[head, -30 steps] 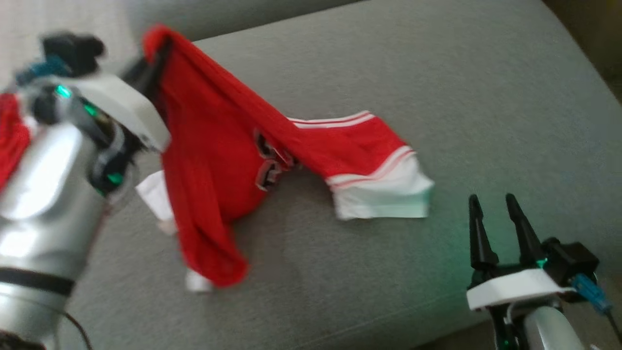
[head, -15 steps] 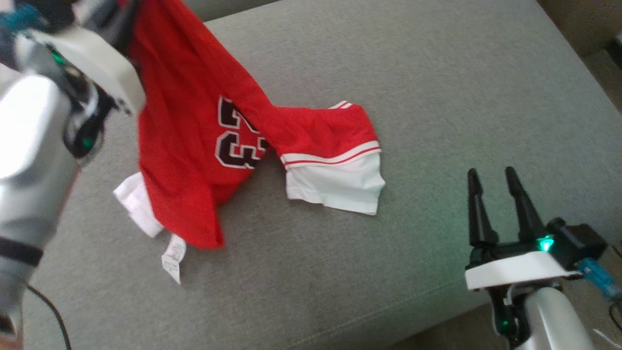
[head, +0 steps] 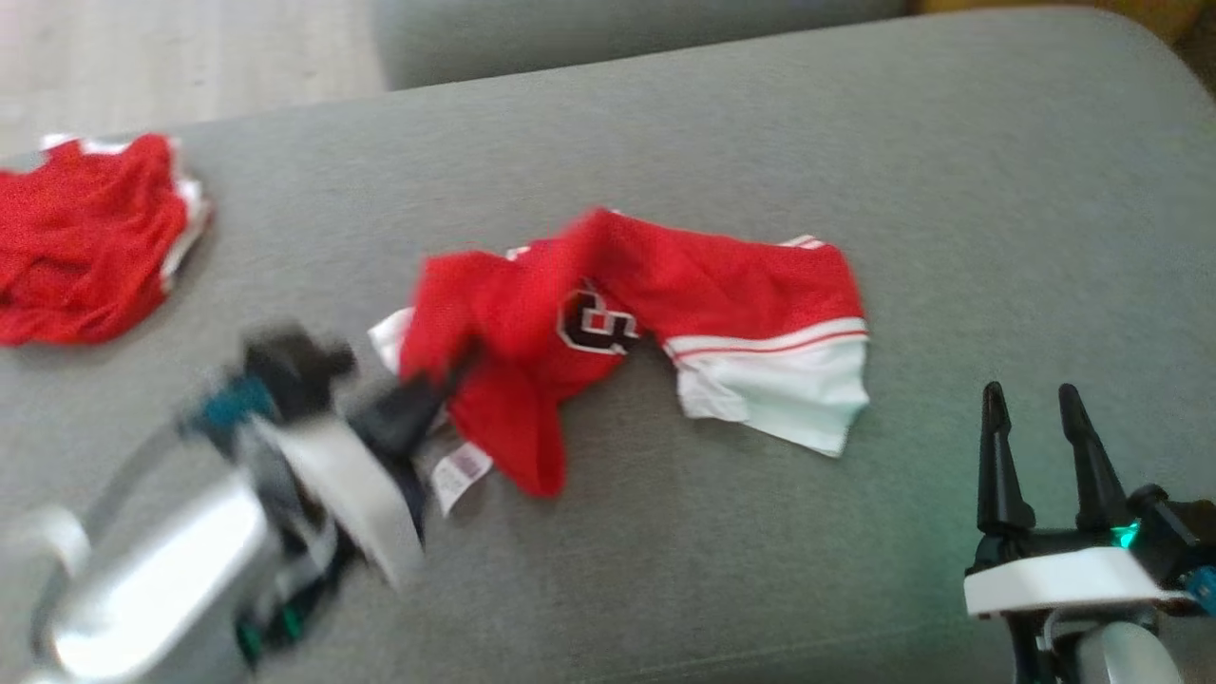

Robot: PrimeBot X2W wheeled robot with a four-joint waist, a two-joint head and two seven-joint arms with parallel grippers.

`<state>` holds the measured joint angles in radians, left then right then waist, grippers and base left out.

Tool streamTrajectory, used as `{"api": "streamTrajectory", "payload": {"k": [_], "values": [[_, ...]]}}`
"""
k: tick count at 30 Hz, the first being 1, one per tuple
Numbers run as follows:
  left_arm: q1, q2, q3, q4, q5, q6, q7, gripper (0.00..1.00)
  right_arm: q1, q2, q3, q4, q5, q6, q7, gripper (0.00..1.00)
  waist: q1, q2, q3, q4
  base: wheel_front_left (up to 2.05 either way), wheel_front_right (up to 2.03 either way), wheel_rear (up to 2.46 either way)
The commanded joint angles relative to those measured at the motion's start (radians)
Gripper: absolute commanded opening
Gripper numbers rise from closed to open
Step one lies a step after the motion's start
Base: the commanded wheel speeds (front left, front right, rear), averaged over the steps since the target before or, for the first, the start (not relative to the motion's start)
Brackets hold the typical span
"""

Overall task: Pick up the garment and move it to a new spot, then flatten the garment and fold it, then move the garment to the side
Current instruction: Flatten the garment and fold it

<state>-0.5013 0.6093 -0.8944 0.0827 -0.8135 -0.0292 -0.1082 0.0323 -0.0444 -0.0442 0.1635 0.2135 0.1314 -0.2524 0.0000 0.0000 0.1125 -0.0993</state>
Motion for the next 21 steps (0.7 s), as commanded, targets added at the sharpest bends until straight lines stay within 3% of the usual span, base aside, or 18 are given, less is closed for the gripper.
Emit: {"api": "streamTrajectory", "payload": {"k": [1, 6, 9, 10, 12, 13, 14, 15, 21], "values": [[0.012, 0.046, 0.031, -0.065, -0.004, 0.03, 0.002, 0.0, -0.018, -0.006, 0.02, -0.04, -0.01, -0.001, -0.009, 1.0, 0.0, 0.0, -0.008, 0.044, 0.0, 0.0, 0.0], [0.155, 0.036, -0.028, -0.083, 0.021, 0.106, -0.026, 0.0, -0.017, -0.006, 0.038, -0.04, -0.016, -0.001, -0.009, 1.0, 0.0, 0.0, 0.0, 0.069, 0.0, 0.0, 0.0], [0.213, -0.011, -0.055, 0.001, 0.034, 0.12, -0.084, 0.0, -0.016, -0.01, 0.038, -0.04, -0.019, -0.001, -0.009, 1.0, 0.0, 0.0, 0.008, 0.082, 0.0, 0.0, 0.0], [0.22, -0.025, -0.057, 0.029, 0.037, 0.12, -0.097, 0.04, -0.016, -0.012, 0.039, -0.039, -0.021, -0.001, -0.009, 1.0, 0.0, 0.0, 0.009, 0.084, 0.0, 0.0, 0.0], [0.228, -0.058, -0.055, 0.083, 0.035, 0.112, -0.118, 0.24, -0.014, -0.015, 0.038, -0.037, -0.022, -0.001, -0.009, 1.0, 0.0, 0.0, 0.01, 0.089, 0.0, 0.0, 0.0], [0.23, -0.072, -0.054, 0.11, 0.037, 0.108, -0.126, 0.4, -0.014, -0.016, 0.038, -0.036, -0.022, -0.001, -0.009, 1.0, 0.0, 0.0, 0.01, 0.091, 0.0, 0.0, 0.0], [0.23, -0.086, -0.052, 0.134, 0.039, 0.103, -0.133, 0.73, -0.014, -0.017, 0.037, -0.036, -0.022, -0.001, -0.009, 1.0, 0.0, 0.0, 0.011, 0.092, 0.0, 0.0, 0.0], [0.232, -0.099, -0.043, 0.156, 0.039, 0.103, -0.139, 1.0, -0.014, -0.018, 0.037, -0.036, -0.023, -0.001, -0.009, 1.0, 0.0, 0.0, 0.012, 0.094, 0.0, 0.0, 0.0], [0.268, -0.144, 0.048, 0.224, 0.055, 0.132, -0.152, 1.0, -0.015, -0.023, 0.041, -0.028, -0.027, -0.001, -0.009, 1.0, 0.0, 0.0, -0.003, 0.093, 0.0, 0.0, 0.0]]}}
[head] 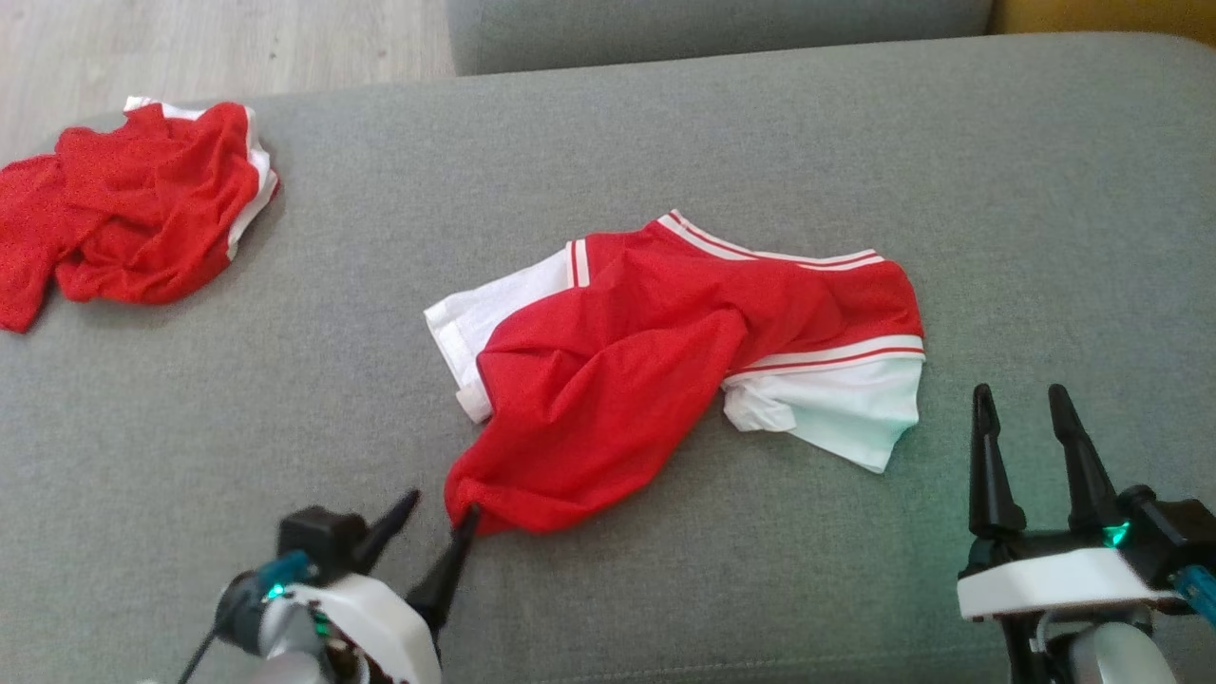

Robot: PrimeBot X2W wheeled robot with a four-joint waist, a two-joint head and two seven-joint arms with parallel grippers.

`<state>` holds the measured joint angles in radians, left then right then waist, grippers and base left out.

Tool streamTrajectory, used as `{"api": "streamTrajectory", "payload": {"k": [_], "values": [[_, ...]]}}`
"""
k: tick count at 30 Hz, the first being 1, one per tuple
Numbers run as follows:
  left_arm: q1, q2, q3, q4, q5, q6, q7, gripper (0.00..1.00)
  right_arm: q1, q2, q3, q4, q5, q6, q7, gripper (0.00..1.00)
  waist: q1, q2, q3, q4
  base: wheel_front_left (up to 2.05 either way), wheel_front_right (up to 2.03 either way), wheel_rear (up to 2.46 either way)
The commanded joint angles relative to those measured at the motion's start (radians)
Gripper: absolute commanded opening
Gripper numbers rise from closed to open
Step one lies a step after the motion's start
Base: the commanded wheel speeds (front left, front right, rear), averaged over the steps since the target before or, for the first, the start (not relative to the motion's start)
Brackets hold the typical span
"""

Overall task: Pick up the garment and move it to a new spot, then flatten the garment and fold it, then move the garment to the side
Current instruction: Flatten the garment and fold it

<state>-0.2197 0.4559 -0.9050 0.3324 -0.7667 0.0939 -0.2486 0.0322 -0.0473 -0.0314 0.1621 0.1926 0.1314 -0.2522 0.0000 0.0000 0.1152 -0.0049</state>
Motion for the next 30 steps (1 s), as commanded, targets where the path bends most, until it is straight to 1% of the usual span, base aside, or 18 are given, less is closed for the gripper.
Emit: {"api": "streamTrajectory", "payload": {"k": [1, 4, 5, 8, 10, 12, 15, 20, 23, 30], "values": [[0.0, 0.001, 0.096, -0.043, 0.017, 0.019, -0.012, 1.0, -0.014, -0.021, 0.029, -0.025, -0.008, -0.001, -0.01, 1.0, 0.0, 0.0, -0.009, -0.003, 0.0, 0.0, 0.0], [0.067, -0.034, 0.239, -0.139, 0.062, 0.05, -0.013, 1.0, -0.006, -0.023, 0.027, -0.027, -0.016, -0.001, -0.01, 1.0, 0.0, 0.0, -0.022, -0.004, 0.0, 0.0, 0.0], [0.067, -0.034, 0.239, -0.139, 0.062, 0.05, -0.013, 1.0, -0.006, -0.023, 0.027, -0.027, -0.016, -0.001, -0.01, 1.0, 0.0, 0.0, -0.022, -0.004, 0.0, 0.0, 0.0], [0.153, -0.091, 0.379, -0.252, 0.14, 0.072, -0.013, 1.0, 0.008, -0.025, 0.017, -0.034, -0.028, -0.001, -0.01, 1.0, 0.0, 0.0, -0.04, 0.001, 0.0, 0.0, 0.0], [0.207, -0.135, 0.453, -0.306, 0.189, 0.069, -0.013, 1.0, 0.017, -0.027, 0.008, -0.038, -0.032, -0.001, -0.01, 1.0, 0.0, 0.0, -0.052, 0.007, 0.0, 0.0, 0.0], [0.248, -0.174, 0.505, -0.332, 0.235, 0.055, -0.013, 1.0, 0.024, -0.028, 0.003, -0.039, -0.036, -0.001, -0.01, 1.0, 0.0, 0.0, -0.066, 0.013, 0.0, 0.0, 0.0], [0.29, -0.214, 0.546, -0.318, 0.296, 0.033, -0.013, 1.0, 0.034, -0.028, 0.001, -0.035, -0.044, -0.001, -0.01, 1.0, 0.0, 0.0, -0.089, 0.018, 0.0, 0.0, 0.0], [0.318, -0.277, 0.614, -0.289, 0.391, 0.018, -0.013, 1.0, 0.047, -0.026, -0.011, -0.03, -0.07, -0.001, -0.01, 1.0, 0.0, 0.0, -0.116, 0.023, 0.0, 0.0, 0.0], [0.321, -0.315, 0.656, -0.279, 0.443, 0.001, -0.013, 1.0, 0.054, -0.021, -0.03, -0.031, -0.091, -0.001, -0.01, 1.0, 0.0, 0.0, -0.124, 0.031, 0.0, 0.0, 0.0], [0.333, -0.364, 0.735, -0.215, 0.527, -0.05, -0.013, 1.0, 0.071, -0.01, -0.023, 0.004, -0.13, -0.001, -0.01, 1.0, 0.0, 0.0, -0.136, 0.046, 0.0, 0.0, 0.0]]}}
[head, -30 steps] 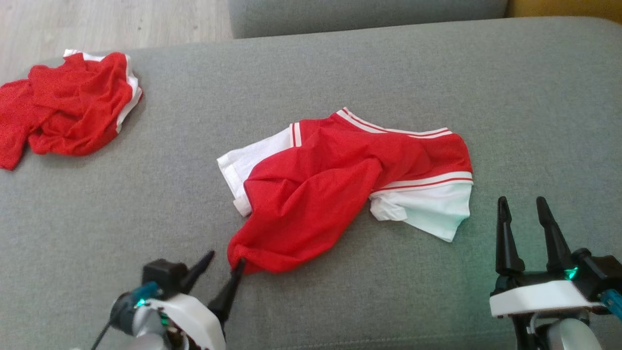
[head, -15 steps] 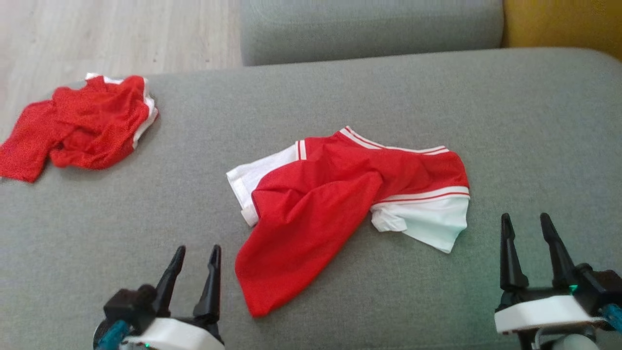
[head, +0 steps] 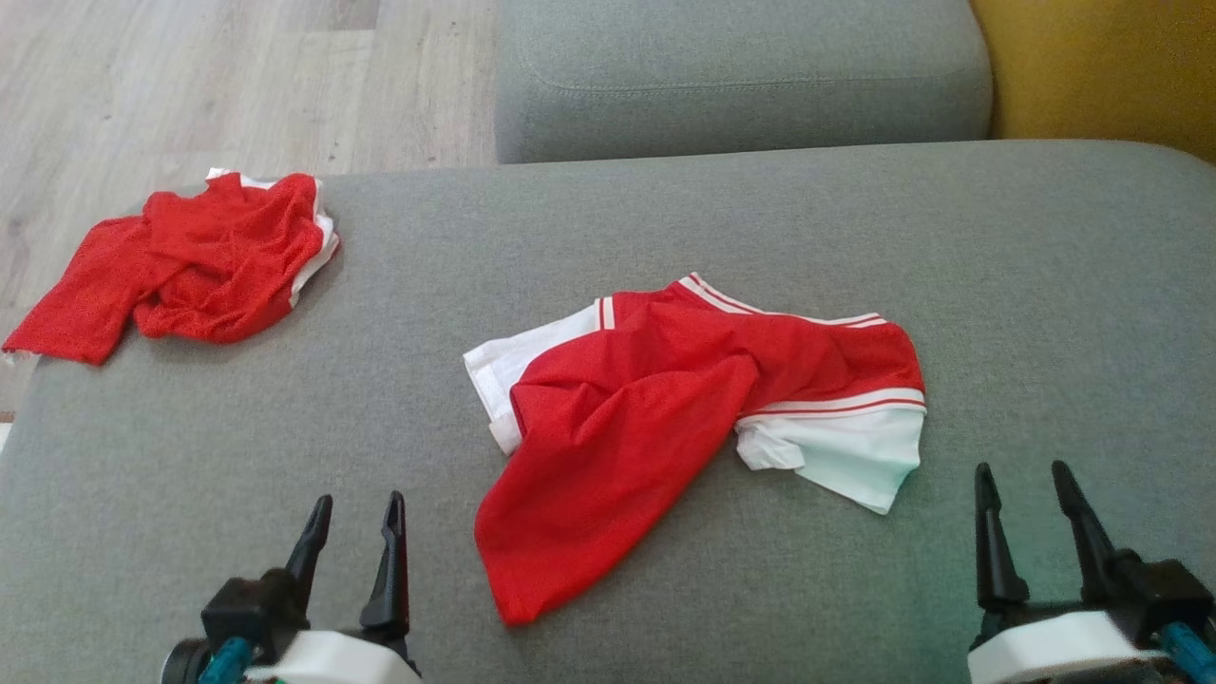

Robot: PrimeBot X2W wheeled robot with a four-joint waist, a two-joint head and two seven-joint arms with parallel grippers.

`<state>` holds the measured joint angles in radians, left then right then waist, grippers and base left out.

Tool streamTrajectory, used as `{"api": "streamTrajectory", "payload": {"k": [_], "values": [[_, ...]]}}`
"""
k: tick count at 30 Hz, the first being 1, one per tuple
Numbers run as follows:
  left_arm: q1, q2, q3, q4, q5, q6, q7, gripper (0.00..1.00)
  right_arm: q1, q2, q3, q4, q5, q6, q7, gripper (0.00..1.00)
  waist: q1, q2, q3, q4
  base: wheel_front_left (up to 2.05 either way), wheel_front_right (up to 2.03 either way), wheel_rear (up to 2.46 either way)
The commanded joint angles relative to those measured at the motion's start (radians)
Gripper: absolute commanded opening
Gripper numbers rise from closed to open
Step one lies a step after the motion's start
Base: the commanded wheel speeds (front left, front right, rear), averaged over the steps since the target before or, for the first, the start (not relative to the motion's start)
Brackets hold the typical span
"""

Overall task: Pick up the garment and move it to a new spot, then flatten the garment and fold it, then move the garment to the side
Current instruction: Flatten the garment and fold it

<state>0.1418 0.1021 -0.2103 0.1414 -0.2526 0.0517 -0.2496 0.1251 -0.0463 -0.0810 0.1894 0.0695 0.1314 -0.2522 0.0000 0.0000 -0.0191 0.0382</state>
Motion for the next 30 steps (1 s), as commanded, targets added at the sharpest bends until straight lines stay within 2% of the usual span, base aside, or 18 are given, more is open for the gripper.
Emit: {"api": "streamTrajectory", "payload": {"k": [1, 12, 19, 23, 30], "values": [[-0.028, -0.015, 0.048, -0.018, 0.02, -0.015, -0.012, 1.0, -0.022, -0.01, 0.03, -0.016, -0.008, -0.001, -0.01, 1.0, 0.0, 0.0, -0.002, 0.005, 0.0, 0.0, 0.0], [-0.026, -0.046, 0.1, 0.016, 0.069, -0.068, -0.012, 1.0, -0.033, -0.005, 0.042, 0.02, -0.002, -0.001, -0.01, 1.0, 0.0, 0.0, -0.004, 0.017, 0.0, 0.0, 0.0], [-0.024, -0.05, 0.063, 0.055, 0.064, -0.082, -0.012, 1.0, -0.06, -0.005, 0.046, 0.038, 0.005, -0.001, -0.007, 1.0, 0.0, 0.0, -0.005, 0.011, 0.0, 0.0, 0.0], [-0.037, -0.051, 0.005, 0.07, 0.013, -0.094, 0.093, 1.0, -0.104, -0.005, 0.044, 0.056, 0.014, -0.001, 0.099, 1.0, 0.0, 0.0, -0.002, 0.008, 0.0, 0.0, 0.0], [-0.039, -0.052, -0.11, -0.002, -0.165, -0.047, 0.363, 1.0, -0.197, -0.014, 0.052, 0.088, 0.036, -0.001, 0.39, 1.0, 0.0, 0.0, 0.045, 0.017, 0.0, 0.0, 0.0]]}}
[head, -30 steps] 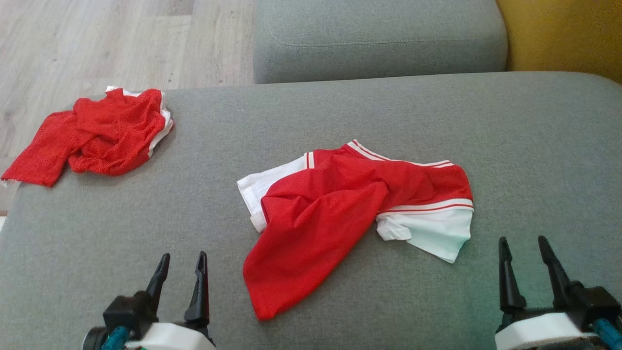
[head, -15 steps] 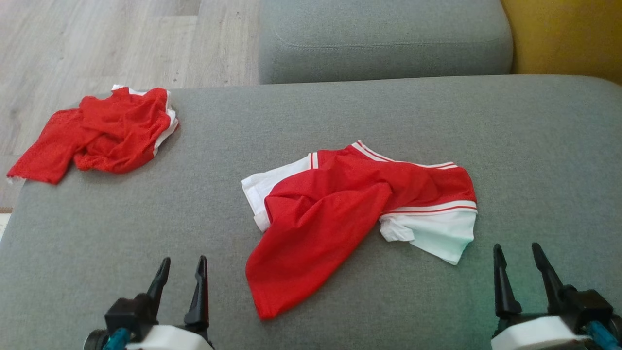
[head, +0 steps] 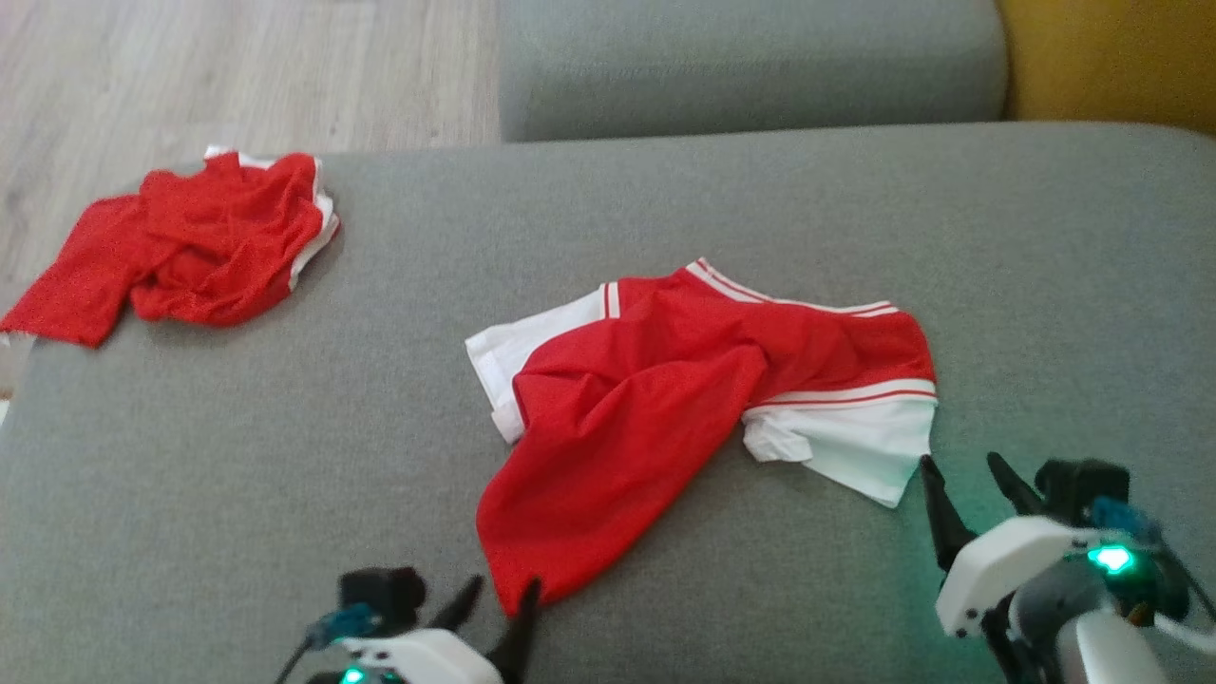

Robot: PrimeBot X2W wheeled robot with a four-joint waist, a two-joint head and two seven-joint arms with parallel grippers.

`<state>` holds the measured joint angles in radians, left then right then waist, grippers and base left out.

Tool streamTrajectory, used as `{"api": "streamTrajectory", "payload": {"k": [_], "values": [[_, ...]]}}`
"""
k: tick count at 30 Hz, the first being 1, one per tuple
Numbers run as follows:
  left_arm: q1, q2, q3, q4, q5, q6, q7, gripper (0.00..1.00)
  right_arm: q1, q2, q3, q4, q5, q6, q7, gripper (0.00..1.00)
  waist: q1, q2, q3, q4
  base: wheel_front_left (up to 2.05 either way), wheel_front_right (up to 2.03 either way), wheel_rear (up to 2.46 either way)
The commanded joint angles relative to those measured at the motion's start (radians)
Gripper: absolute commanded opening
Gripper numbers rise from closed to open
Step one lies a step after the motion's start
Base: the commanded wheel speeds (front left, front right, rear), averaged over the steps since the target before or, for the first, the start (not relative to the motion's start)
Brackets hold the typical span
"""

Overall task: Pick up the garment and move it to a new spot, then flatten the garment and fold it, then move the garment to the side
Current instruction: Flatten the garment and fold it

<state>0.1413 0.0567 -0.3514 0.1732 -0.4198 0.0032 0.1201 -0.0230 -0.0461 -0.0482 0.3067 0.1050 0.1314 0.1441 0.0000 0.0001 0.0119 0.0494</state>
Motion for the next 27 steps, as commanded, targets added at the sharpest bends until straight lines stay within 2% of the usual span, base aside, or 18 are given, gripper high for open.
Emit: {"api": "streamTrajectory", "payload": {"k": [1, 4, 8, 14, 27], "values": [[-0.044, -0.006, 0.012, -0.039, -0.011, 0.004, 0.026, 1.0, -0.06, -0.014, 0.008, -0.022, -0.007, -0.001, 0.029, 1.0, 0.0, -0.0001, 0.025, 0.012, 0.0, 0.0, 0.0], [-0.066, -0.006, -0.027, -0.047, -0.037, 0.008, 0.098, 1.0, -0.09, -0.016, 0.003, -0.01, -0.032, -0.001, 0.102, 1.0, 0.0, -0.0001, 0.059, 0.028, 0.0, 0.0, 0.0], [-0.1, -0.006, -0.05, -0.051, -0.067, 0.028, 0.121, 1.0, -0.121, -0.014, -0.001, 0.007, -0.042, -0.001, 0.145, 1.0, 0.0, -0.0001, 0.096, 0.045, 0.0, 0.0, 0.0], [-0.134, -0.006, -0.081, -0.032, -0.108, 0.05, 0.112, 1.0, -0.149, -0.012, 0.02, 0.023, -0.025, -0.001, 0.184, 1.0, 0.0, -0.0001, 0.134, 0.054, 0.0, 0.0, 0.0], [-0.145, 0.009, -0.081, 0.029, -0.072, 0.123, 0.095, 1.0, -0.152, -0.014, 0.045, 0.013, -0.014, -0.001, 0.226, 1.0, 0.0, -0.0001, 0.162, 0.037, 0.0, 0.0, 0.0]]}}
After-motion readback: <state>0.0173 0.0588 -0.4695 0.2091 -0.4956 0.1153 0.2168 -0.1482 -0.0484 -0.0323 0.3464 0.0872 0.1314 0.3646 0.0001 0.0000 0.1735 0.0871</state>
